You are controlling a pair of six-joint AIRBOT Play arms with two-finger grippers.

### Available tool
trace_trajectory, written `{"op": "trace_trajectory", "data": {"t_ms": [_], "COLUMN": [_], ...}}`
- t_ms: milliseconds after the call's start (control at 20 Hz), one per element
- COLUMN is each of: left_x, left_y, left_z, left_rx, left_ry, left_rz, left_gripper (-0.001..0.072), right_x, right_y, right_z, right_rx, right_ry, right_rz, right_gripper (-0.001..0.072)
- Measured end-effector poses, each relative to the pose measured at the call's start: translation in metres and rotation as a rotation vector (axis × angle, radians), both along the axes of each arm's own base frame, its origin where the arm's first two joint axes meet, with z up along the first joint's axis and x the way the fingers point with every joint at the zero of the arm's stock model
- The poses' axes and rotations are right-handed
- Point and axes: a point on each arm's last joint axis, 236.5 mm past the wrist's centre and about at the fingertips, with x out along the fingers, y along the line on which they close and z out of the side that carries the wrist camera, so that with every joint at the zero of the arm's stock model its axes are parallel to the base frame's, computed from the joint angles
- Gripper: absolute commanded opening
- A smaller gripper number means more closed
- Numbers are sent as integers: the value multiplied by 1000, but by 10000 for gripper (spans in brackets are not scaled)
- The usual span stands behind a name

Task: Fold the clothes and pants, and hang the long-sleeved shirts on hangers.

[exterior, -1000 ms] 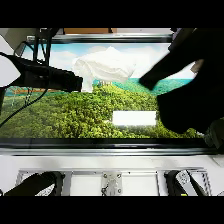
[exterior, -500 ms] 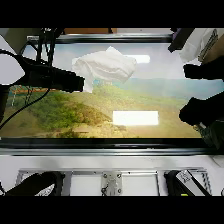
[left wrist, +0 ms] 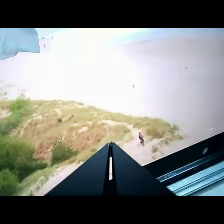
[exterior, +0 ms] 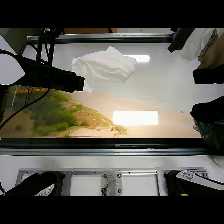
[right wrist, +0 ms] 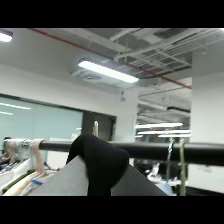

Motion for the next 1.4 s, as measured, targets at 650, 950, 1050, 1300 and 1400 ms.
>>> {"op": "trace_trajectory", "data": {"t_ms": [650, 950, 1050, 1300, 1400], "left_x": [-8, -13, -14, -14, -14], "left_y": [-14, -22, -23, -23, -24], "left_z": [0, 1, 1, 1, 1], "left_rx": [-50, -57, -58, -59, -61], "left_ry": [33, 39, 39, 39, 39], "left_rz": [7, -17, -19, -20, -21], "left_gripper": [16, 16, 16, 16, 16], "right_x": [-29, -32, -29, -25, -24], "right_y": [-37, -64, -71, -82, -83], "right_z": [5, -15, -24, -45, -48], "right_rx": [20, 119, 147, 216, 233], "right_ry": [-28, -21, -13, 8, 11], "right_rz": [-205, -252, -254, -268, -272], "right_gripper": [20, 20, 21, 23, 23]}}
